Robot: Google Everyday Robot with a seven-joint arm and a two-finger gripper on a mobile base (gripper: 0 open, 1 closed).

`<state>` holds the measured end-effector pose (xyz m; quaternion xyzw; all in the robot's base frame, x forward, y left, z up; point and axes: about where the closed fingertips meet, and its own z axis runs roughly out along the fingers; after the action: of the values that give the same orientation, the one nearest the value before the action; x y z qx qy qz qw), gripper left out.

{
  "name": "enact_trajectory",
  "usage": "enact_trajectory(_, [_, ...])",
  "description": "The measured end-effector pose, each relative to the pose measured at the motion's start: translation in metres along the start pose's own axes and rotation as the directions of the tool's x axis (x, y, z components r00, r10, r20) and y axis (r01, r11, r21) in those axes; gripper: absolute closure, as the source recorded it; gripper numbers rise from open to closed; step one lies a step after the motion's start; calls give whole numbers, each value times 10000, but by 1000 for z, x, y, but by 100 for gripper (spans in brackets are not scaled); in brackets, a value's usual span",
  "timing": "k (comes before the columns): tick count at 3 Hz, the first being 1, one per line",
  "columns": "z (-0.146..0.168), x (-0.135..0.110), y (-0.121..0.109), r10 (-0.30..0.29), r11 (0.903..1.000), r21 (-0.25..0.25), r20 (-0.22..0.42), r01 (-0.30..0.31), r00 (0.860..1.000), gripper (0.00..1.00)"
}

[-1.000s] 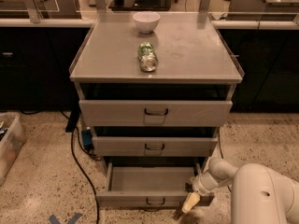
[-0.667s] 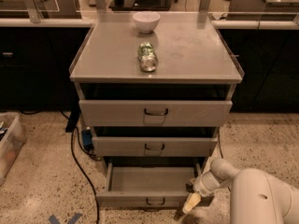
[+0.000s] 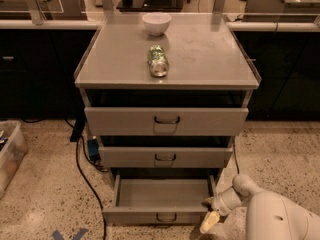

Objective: Open bottom drawer

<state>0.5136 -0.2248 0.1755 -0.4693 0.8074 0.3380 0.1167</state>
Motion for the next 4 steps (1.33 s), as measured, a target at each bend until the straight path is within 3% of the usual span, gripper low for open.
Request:
enact_trajectory(1, [-21, 25, 22, 376, 9993, 75, -564, -372, 9977, 0])
enact_trajectory(2, [-28, 34, 44, 630, 9979, -114, -774, -640, 9950, 0])
enact_trajectory(3, [-28, 34, 44, 629, 9979, -113, -776, -640, 9950, 0])
enact_trajectory(4, [-22, 33, 49, 561, 9983, 228, -1228, -537, 9908, 0])
